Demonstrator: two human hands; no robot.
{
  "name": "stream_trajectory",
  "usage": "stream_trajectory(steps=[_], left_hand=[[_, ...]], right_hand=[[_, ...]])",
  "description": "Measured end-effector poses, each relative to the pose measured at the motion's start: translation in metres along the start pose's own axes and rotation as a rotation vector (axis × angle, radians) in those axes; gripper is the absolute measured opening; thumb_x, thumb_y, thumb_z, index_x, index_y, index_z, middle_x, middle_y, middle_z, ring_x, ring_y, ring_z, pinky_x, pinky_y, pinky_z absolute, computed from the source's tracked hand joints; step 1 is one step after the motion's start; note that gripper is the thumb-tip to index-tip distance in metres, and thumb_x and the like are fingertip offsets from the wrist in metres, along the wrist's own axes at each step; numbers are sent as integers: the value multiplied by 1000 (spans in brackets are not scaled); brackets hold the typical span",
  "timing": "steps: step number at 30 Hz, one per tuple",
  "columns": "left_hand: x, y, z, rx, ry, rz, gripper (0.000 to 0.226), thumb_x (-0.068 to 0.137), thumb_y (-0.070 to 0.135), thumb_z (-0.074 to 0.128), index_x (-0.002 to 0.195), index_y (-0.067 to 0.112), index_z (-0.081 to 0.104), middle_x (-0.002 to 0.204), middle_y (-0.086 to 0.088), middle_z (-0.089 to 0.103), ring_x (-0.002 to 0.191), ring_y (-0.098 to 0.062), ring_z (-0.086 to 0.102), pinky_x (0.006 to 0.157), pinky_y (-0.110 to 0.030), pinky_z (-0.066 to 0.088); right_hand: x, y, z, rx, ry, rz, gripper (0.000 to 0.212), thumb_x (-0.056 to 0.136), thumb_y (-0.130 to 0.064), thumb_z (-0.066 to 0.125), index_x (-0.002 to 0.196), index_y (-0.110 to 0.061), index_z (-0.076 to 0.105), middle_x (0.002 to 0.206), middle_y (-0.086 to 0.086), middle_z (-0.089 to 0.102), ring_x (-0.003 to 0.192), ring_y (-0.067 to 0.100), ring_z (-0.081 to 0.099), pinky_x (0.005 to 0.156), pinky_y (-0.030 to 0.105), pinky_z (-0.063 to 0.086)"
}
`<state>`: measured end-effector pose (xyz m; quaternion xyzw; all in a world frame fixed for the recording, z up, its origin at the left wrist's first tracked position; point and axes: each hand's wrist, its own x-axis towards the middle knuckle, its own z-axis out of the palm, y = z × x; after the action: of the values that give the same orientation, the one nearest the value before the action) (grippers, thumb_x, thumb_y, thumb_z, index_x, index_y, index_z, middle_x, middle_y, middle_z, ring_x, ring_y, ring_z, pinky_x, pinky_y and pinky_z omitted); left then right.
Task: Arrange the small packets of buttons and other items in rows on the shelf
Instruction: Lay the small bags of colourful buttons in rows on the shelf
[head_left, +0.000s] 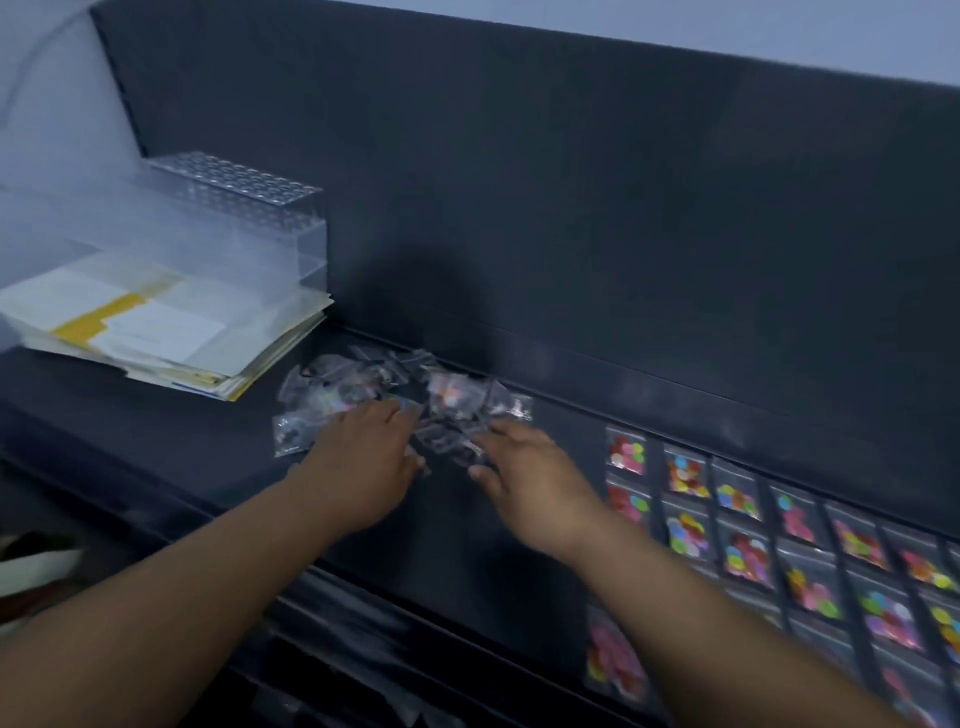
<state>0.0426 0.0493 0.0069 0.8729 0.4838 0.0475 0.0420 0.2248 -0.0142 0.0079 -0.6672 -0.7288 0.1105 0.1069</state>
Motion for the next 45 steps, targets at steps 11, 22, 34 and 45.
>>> stream_trajectory(steps=[11, 22, 34, 45], left_hand=[[66, -62, 11, -130, -58, 92, 40, 89, 28, 41, 120, 10, 58, 123, -10, 59, 115, -28, 53, 97, -35, 42], [102, -72, 21, 24, -156, 111, 24, 89, 32, 54, 108, 17, 59, 118, -5, 54, 115, -25, 47, 97, -33, 35], [107, -86, 10, -645, -43, -176, 15, 79, 24, 69, 72, 17, 57, 70, 4, 64, 74, -19, 62, 68, -30, 47], [107, -82, -3, -1247, -104, -470, 14, 88, 17, 63, 79, 15, 52, 66, -8, 60, 52, -16, 57, 46, -19, 39]], right_hand=[[55, -20, 31, -39, -46, 116, 31, 97, -37, 39, 113, -18, 59, 112, 5, 58, 112, 25, 47, 97, 33, 37], [111, 4, 19, 110, 141, 392, 40, 96, -24, 44, 135, -16, 46, 128, 9, 48, 121, 29, 45, 101, 33, 40], [112, 0, 16, 639, -189, 332, 20, 78, -11, 74, 66, -19, 60, 64, -7, 63, 61, 5, 56, 64, 22, 47], [152, -7, 27, 314, 10, 478, 24, 83, -32, 65, 105, -24, 59, 104, 2, 65, 94, 21, 62, 75, 24, 41]])
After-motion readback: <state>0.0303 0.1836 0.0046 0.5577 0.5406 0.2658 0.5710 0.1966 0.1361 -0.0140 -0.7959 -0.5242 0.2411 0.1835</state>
